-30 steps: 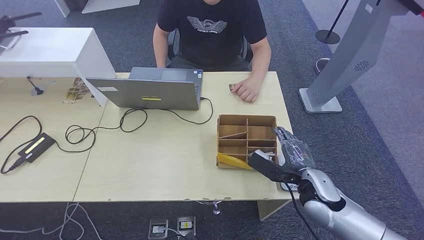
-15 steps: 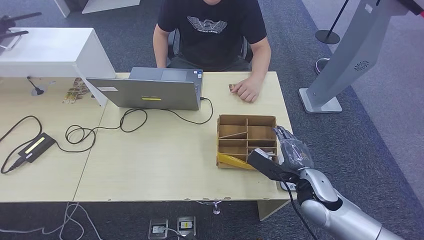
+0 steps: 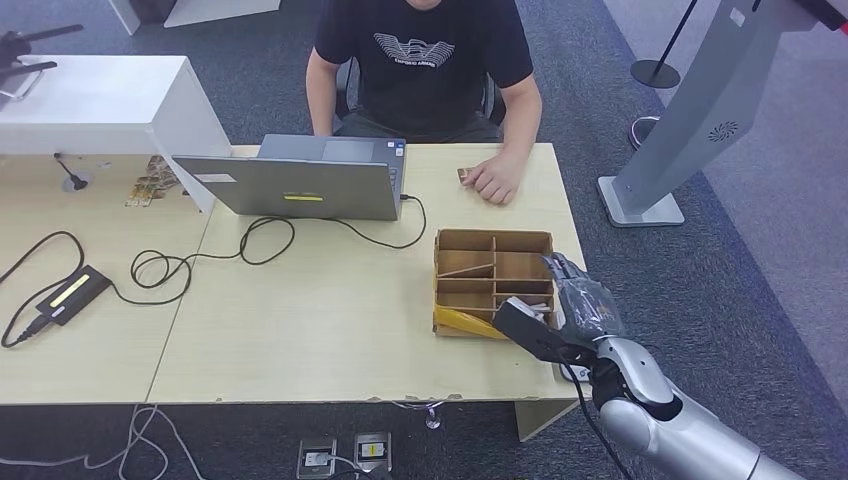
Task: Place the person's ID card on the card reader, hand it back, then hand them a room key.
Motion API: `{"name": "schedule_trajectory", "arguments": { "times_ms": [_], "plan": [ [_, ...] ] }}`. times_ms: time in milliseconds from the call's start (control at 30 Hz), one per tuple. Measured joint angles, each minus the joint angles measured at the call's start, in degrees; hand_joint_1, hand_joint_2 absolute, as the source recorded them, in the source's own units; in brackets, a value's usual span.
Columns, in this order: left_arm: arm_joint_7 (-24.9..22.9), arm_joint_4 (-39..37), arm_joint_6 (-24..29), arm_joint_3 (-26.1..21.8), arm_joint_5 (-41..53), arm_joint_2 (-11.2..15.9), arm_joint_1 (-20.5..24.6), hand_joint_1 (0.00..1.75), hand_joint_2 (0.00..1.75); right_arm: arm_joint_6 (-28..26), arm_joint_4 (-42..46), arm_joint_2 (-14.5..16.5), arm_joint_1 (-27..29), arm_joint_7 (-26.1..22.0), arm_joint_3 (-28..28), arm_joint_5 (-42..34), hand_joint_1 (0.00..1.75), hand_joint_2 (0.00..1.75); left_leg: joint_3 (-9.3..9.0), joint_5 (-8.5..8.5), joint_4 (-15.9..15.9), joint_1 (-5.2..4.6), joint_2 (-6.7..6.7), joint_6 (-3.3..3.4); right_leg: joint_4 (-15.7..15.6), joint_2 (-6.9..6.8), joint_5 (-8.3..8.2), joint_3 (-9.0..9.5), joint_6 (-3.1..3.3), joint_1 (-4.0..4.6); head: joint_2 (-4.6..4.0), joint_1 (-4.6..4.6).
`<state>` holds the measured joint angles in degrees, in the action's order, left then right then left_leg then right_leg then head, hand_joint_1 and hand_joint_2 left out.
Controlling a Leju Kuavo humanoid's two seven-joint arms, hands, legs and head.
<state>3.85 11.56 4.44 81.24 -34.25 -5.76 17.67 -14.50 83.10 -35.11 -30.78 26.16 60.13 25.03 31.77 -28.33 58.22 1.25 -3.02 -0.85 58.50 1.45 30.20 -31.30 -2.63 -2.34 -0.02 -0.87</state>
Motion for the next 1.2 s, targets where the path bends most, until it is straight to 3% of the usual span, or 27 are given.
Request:
{"name": "schedule_trajectory", "arguments": {
  "times_ms": [533,1200],
  "plan": [
    [-0.2,0.0,0.0,-0.4,-0.2,0.7,0.0,0.00,0.00,3.3,1.0,-0.6,0.7,0.5,-0.2,1.8,0.00,1.75,-0.01,0.00,0.0,0.00,0.03,0.00,0.0,0.05,0.00,0.00,0.00,0.00,0.00,0.00],
    [-0.2,0.0,0.0,-2.6,-0.9,1.2,-0.6,0.00,0.00,2.6,1.0,-0.6,1.5,0.5,0.0,1.1,0.00,1.75,-0.01,0.00,0.0,0.00,0.03,0.00,0.0,0.05,0.00,0.00,0.00,0.00,0.00,0.01]
  ]
}}
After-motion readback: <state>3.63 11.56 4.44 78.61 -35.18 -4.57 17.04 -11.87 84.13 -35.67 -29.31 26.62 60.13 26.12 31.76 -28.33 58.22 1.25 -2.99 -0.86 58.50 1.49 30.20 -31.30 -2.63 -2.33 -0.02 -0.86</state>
